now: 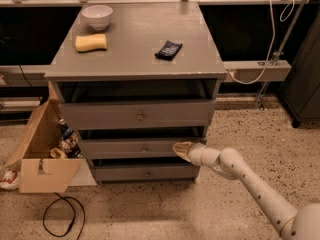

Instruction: Close middle drawer

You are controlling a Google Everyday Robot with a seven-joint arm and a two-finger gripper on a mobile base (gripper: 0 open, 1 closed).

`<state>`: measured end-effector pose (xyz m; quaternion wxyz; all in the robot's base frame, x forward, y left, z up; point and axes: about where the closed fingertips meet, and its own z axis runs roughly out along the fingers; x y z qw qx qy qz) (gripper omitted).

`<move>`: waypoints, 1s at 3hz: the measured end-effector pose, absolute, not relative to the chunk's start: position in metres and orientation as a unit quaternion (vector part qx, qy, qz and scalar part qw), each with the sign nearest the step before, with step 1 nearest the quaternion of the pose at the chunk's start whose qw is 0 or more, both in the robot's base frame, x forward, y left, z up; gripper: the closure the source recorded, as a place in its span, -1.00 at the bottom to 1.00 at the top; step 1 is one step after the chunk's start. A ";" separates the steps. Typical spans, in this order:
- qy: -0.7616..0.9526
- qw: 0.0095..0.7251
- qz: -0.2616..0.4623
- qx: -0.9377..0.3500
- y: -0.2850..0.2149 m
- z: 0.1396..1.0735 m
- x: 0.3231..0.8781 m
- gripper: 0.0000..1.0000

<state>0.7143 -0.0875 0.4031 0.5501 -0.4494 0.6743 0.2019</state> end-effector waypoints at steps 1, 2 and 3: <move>0.672 0.552 0.200 -0.450 -0.089 0.406 0.715 1.00; 0.679 0.551 0.190 -0.446 -0.108 0.413 0.693 1.00; 0.694 0.563 0.178 -0.412 -0.155 0.436 0.640 1.00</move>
Offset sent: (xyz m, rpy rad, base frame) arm -0.0650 -0.0650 0.0250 -0.0416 -0.0070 -0.0741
